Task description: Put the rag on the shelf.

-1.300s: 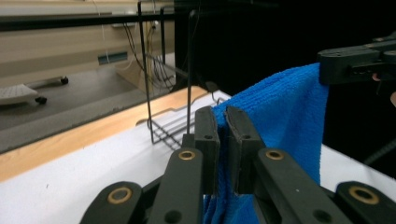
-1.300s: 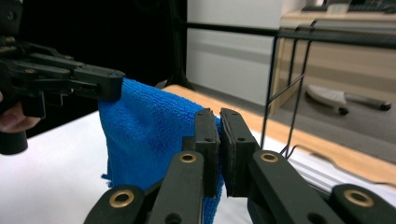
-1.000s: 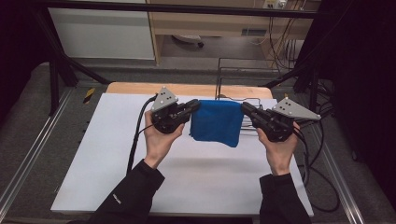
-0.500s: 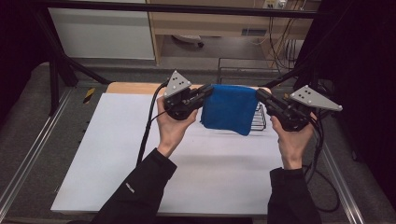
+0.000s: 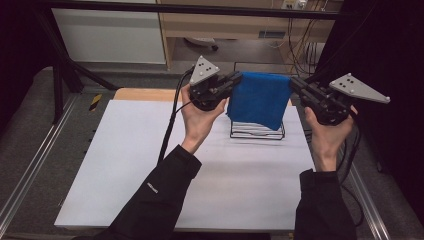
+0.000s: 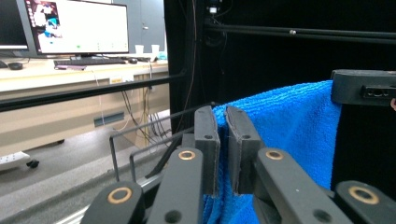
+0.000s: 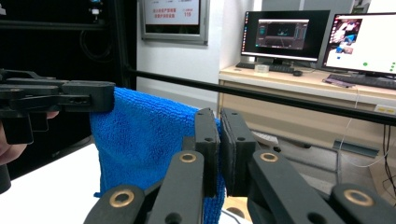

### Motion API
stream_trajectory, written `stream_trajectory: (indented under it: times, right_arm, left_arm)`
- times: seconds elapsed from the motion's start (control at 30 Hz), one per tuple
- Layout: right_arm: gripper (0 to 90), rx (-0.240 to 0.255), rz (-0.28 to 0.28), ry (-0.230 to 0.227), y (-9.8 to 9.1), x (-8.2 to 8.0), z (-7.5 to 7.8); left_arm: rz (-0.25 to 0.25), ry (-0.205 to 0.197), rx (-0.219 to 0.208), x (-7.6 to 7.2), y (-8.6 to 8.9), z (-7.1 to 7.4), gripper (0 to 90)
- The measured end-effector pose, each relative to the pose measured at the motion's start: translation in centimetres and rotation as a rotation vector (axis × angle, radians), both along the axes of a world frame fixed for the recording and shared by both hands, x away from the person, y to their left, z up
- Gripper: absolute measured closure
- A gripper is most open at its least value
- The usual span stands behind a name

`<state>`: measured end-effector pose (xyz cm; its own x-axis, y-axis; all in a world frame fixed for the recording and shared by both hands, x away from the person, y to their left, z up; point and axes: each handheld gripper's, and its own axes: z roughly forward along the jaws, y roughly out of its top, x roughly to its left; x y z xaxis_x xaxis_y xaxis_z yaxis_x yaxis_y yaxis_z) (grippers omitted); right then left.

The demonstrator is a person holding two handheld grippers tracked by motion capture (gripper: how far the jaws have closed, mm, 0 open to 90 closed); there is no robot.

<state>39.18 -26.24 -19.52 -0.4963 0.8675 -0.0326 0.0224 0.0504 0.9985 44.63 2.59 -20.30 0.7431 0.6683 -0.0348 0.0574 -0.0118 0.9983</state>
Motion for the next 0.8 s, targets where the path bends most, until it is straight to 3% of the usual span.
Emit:
stream_trajectory:
  times: [0.47, 0.5, 0.8]
  right_arm:
    - [86.6, 0.015, -0.043, -0.023, -1.4, 1.5, 2.6]
    - [86.6, 0.02, -0.043, -0.023, -1.6, 1.7, 2.8]
    - [86.6, 0.016, -0.066, -0.04, -2.3, 3.0, 4.2]
  left_arm:
    - [-0.003, -0.026, -0.034, 1.7, -1.8, 2.6, 83.6]
    - [-0.001, -0.041, -0.035, 1.9, -2.0, 2.8, 83.6]
    - [0.008, -0.042, -0.059, 3.2, -3.0, 4.1, 83.7]
